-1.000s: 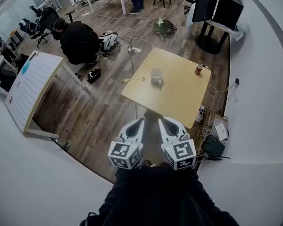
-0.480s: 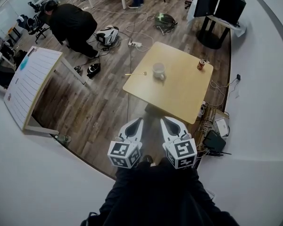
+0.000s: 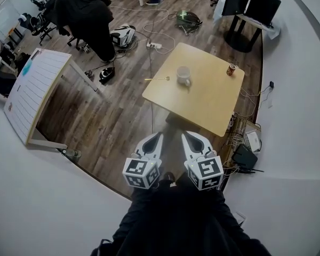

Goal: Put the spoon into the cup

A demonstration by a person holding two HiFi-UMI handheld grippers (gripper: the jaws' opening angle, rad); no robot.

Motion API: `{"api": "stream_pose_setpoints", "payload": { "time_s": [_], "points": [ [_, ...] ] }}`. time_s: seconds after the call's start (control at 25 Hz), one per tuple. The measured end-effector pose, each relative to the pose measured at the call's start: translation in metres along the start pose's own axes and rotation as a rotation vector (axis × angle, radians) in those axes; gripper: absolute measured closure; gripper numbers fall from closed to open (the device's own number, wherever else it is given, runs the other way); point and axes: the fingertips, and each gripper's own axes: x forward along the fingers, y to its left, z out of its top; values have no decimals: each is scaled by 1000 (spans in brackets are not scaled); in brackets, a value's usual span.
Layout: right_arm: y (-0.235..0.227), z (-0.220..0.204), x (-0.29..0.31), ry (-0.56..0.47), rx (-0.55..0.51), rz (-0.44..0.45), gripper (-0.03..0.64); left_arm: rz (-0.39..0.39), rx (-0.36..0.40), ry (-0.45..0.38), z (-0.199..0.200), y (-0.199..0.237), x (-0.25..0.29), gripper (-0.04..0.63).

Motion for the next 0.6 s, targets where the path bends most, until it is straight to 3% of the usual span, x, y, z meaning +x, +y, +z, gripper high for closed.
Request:
{"api": "stream_pose_setpoints", "payload": {
  "time_s": [0.36,0.6],
  "points": [
    [17,-7,9,35,-27,30,597,32,-50,-4,-6,18,-8,561],
    [4,-13,24,60,-20,50,597,39,-76,13,-14,24,12,561]
  ]
}}
